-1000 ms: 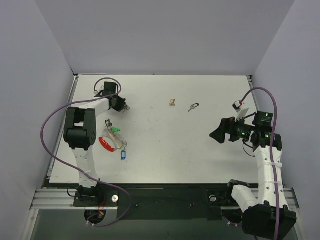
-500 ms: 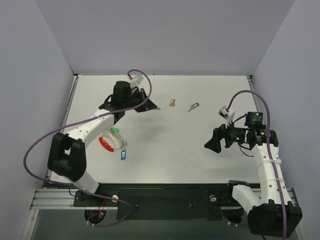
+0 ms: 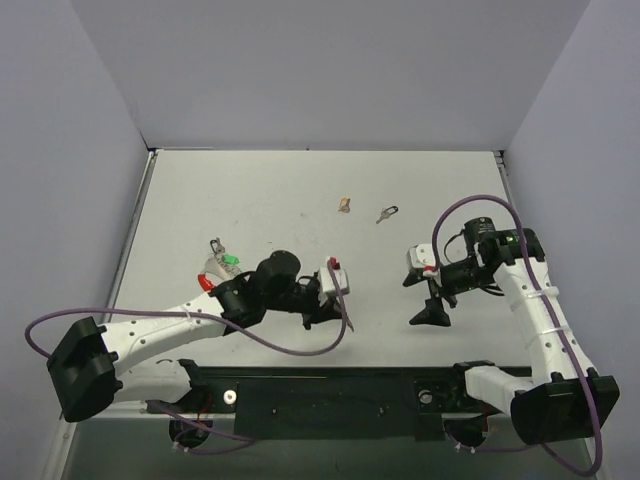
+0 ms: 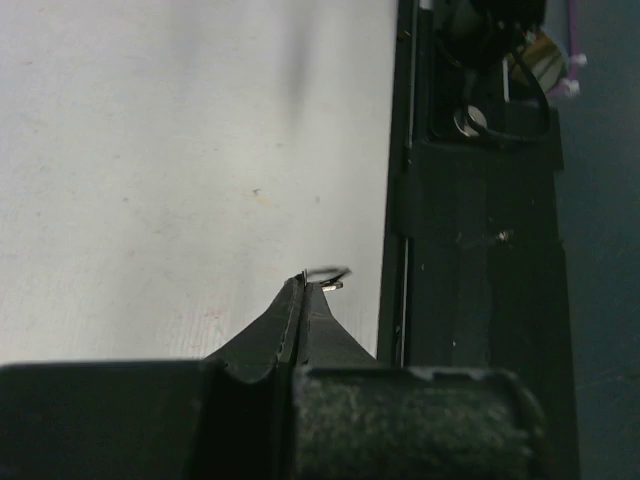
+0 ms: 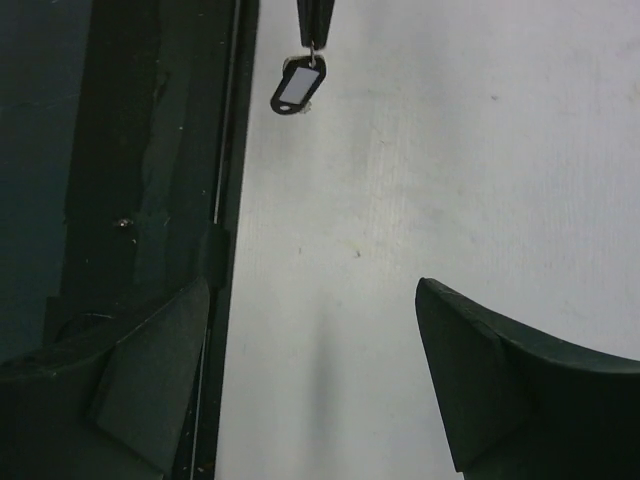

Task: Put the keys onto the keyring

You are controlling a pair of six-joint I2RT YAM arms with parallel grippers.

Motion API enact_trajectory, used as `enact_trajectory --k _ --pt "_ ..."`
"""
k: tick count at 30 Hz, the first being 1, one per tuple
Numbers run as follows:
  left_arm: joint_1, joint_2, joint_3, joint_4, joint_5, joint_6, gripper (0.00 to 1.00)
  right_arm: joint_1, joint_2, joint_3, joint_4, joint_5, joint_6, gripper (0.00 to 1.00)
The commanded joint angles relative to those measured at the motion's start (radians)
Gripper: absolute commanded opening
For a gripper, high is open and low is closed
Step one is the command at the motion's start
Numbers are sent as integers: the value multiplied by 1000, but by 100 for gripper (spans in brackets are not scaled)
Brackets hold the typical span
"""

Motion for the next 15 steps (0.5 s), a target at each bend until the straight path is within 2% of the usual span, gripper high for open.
enact_trajectory --k 1,6,12,15 --pt "-96 -84 -106 201 -66 264 0 117 -25 -38 -307 -90 -266 78" --pt "-162 -108 -178 405 -130 261 0 151 -36 -61 -219 -110 -177 73" --pt "-257 -53 -187 526 -247 269 0 187 -94 -137 -19 -115 53 62" --pt "-288 -24 -180 583 -284 260 0 191 -126 -159 60 -106 114 55"
